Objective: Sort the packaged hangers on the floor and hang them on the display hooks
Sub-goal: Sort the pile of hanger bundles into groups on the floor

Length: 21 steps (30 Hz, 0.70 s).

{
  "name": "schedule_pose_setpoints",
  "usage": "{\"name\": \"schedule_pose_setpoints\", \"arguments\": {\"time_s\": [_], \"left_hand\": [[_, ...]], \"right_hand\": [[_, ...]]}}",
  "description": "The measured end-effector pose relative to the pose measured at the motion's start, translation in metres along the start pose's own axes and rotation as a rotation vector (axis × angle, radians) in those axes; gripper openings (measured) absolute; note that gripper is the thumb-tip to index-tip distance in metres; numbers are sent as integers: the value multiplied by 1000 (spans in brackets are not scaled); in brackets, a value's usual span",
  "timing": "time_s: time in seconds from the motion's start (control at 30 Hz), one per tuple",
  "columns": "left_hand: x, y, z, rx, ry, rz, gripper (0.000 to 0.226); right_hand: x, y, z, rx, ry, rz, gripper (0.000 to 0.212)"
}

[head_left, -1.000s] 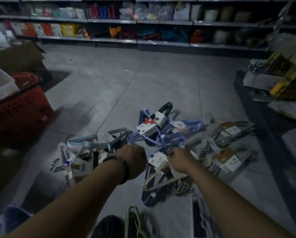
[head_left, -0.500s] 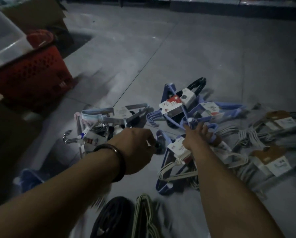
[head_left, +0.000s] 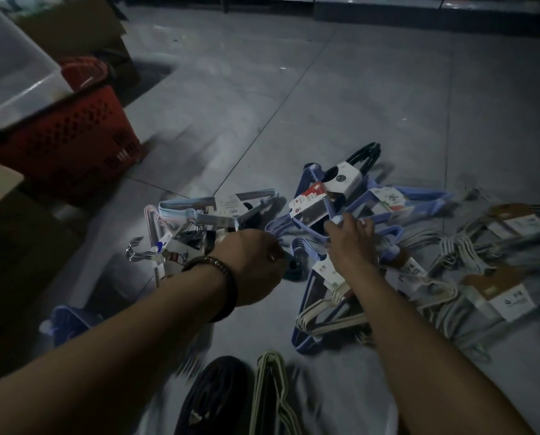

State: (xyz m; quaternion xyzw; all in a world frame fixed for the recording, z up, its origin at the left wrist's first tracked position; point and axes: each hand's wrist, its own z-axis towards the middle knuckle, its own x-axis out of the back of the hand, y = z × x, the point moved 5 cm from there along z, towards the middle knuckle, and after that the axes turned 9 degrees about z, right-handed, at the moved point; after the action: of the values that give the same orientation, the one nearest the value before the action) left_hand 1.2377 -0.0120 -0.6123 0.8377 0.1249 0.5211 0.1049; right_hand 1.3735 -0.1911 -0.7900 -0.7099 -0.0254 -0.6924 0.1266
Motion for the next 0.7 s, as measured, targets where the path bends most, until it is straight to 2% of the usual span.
{"name": "schedule_pose_setpoints", "arguments": {"time_s": [0.07, 0.13, 0.23, 0.3, 0.4, 0.5, 0.57, 0.7], "left_hand": [[1, 0, -5, 15, 2, -94, 22], [4, -1, -12, 44, -14, -219, 21], [11, -10, -26, 120, -54, -363, 24], [12, -20, -36, 188, -87, -481, 26], [6, -27, -47, 317, -179, -826, 32], [11, -35, -56, 353, -151, -1129, 47], [22, -42, -74, 354, -142, -1349, 57], [36, -83, -131, 277, -139, -1693, 49]], "right_hand": [[27, -14, -5, 66, 33, 107, 46], [53, -24, -14, 79, 73, 265, 39], [91, -31, -33, -2, 128, 550, 20], [121, -34, -47, -48, 203, 724, 21], [162, -49, -75, -98, 299, 903, 22], [184, -75, -115, -153, 335, 1108, 23], [190, -95, -141, -244, 331, 1342, 22], [201, -156, -184, -440, 148, 1795, 22]]}}
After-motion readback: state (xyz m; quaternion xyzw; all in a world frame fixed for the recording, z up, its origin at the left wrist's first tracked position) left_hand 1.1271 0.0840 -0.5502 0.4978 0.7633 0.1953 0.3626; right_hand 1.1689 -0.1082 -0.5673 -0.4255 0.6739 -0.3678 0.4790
